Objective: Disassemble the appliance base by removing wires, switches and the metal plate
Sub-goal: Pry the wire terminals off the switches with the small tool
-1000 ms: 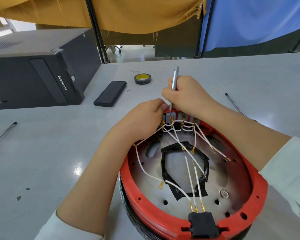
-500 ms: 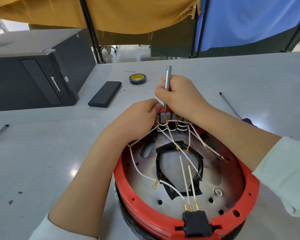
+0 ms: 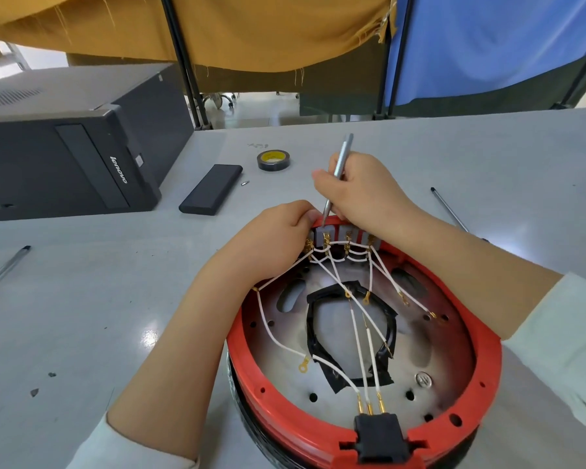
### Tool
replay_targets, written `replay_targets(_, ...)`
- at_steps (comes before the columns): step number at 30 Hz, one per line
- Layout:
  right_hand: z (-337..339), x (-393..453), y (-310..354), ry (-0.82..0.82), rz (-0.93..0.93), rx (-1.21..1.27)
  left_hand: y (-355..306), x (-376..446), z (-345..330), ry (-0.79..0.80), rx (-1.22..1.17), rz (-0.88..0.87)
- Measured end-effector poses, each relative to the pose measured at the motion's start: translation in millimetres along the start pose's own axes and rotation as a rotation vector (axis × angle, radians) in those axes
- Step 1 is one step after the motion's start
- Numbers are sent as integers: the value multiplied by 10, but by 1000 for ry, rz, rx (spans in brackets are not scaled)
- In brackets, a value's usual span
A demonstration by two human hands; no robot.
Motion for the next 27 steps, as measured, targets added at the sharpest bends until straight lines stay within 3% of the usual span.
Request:
replay_targets(8,248,-142,-100,-171,-35,41,2,-12,10,-11,-16,-8)
replay_targets(27,216,-177,-31,-154,32,-10,6,-3,9,-14,-7,-27)
Point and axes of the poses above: each hand's wrist, its own x-axis towards the middle knuckle, its own z-axis out of the back of the hand, y = z × x, the point moved 7 cm from there along x, towards the middle knuckle, and after that the axes turned 13 degrees about -y, right-handed, at the moved point
